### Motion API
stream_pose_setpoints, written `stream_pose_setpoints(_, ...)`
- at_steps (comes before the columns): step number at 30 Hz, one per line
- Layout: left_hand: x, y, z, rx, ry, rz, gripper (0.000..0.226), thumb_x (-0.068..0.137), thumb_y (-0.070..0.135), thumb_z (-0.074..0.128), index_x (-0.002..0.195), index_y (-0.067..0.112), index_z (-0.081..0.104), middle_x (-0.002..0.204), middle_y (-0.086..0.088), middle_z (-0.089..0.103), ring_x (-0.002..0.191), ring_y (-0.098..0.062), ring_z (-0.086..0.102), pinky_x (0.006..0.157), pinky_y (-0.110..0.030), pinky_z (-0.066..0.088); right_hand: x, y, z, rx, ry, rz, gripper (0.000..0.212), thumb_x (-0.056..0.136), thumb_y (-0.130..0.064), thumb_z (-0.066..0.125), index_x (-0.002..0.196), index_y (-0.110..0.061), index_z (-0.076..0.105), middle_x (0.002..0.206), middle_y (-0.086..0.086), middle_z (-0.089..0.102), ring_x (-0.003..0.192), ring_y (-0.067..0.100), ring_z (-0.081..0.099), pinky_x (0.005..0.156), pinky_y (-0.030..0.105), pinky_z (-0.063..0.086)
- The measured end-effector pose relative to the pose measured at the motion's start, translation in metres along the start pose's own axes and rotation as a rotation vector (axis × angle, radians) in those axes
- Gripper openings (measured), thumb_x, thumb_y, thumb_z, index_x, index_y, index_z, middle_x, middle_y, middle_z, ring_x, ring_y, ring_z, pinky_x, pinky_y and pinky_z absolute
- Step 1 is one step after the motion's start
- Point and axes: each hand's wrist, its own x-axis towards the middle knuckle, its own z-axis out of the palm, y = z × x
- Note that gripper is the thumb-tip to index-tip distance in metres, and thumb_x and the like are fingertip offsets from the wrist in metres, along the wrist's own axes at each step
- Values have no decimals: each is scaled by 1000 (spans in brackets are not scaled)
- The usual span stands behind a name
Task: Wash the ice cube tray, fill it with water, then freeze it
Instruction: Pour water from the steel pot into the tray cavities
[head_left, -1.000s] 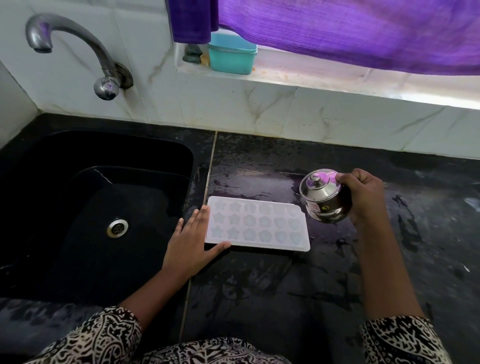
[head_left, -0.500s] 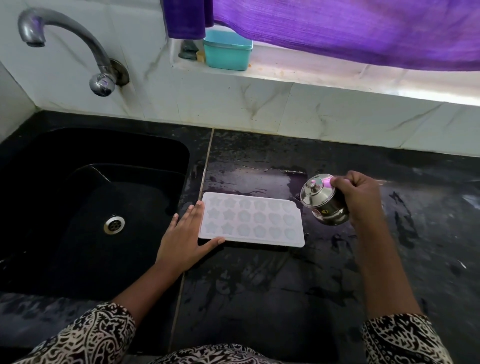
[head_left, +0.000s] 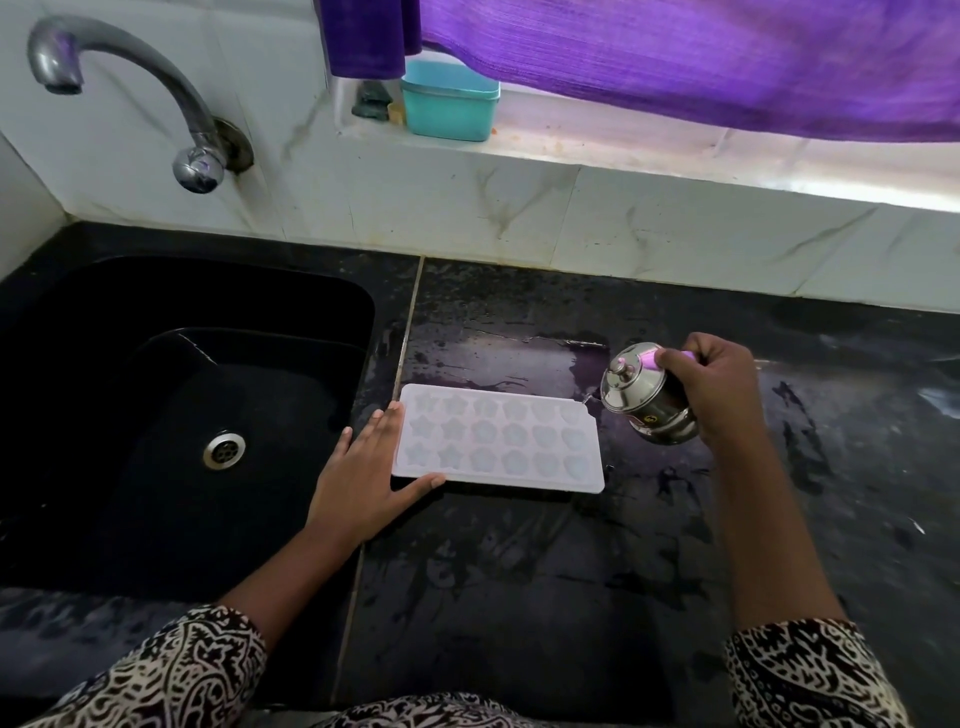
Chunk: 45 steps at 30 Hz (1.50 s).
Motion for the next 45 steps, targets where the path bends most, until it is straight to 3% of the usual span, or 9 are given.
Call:
stream_pose_setpoints(8,0,0,1,7,1,-4,114,72,92,10,157,17,7,163,2,18,149,-12,14,121,-40,12,1,1,2,-12,-11,-22,35,80,-10,67,57,-17,42,56,1,46,53,14,47,54,26,44)
stream_pose_setpoints(13,1,1,1,3,2,-5,111,74,90,16,157,17,8,163,2,18,150,-12,13,121,-40,12,2,1,2,8,1,-32,39,78,-8,68,54,-19,39,44,-13,44,42,-1,42,49,21,38)
stream_pose_setpoints(16,0,1,0,9,-3,-7,111,74,90,15,157,16,7,163,2,17,150,-12,13,121,-40,12,3,2,2,7,4,-44,38,78,-8,68,54,-18,40,50,-6,43,48,8,42,51,23,39)
stream_pose_setpoints(21,-1,2,-1,5,-2,-6,111,74,89,15,157,16,7,163,1,18,150,-12,13,121,-40,12,4,3,1,5,-2,-54,36,79,-8,68,55,-18,42,53,-3,45,48,8,46,48,22,42)
stream_pose_setpoints(24,-1,3,-2,6,-5,-9,112,73,90,14,157,16,7,163,2,17,150,-12,13,121,-40,12,4,3,1,14,6,-60,36,79,-9,68,56,-18,42,54,-3,46,45,-1,49,44,15,43)
stream_pose_setpoints(27,-1,2,-2,7,-11,-11,112,72,90,13,157,16,6,163,2,16,150,-12,12,122,-40,11,5,3,1,3,14,-59,36,79,-10,68,56,-18,41,55,-2,46,49,6,49,47,19,45)
stream_pose_setpoints(36,0,2,-3,7,-10,-3,113,73,91,13,157,16,7,163,1,18,150,-13,13,121,-40,12,4,0,0,15,19,-77,37,79,-9,67,56,-18,40,53,-2,44,39,-5,44,40,10,39)
stream_pose_setpoints(41,-1,2,-2,2,-8,-6,113,72,91,14,157,17,6,163,2,17,150,-12,12,122,-40,11,3,-2,-1,27,14,-73,36,79,-10,68,56,-18,41,54,-1,46,41,-5,48,41,12,42)
stream_pose_setpoints(45,0,1,-1,-3,-7,-5,112,72,91,14,157,17,6,163,3,17,150,-11,12,121,-39,10,2,-2,-1,15,12,-42,34,79,-13,68,57,-18,42,57,0,49,44,-5,51,47,21,47)
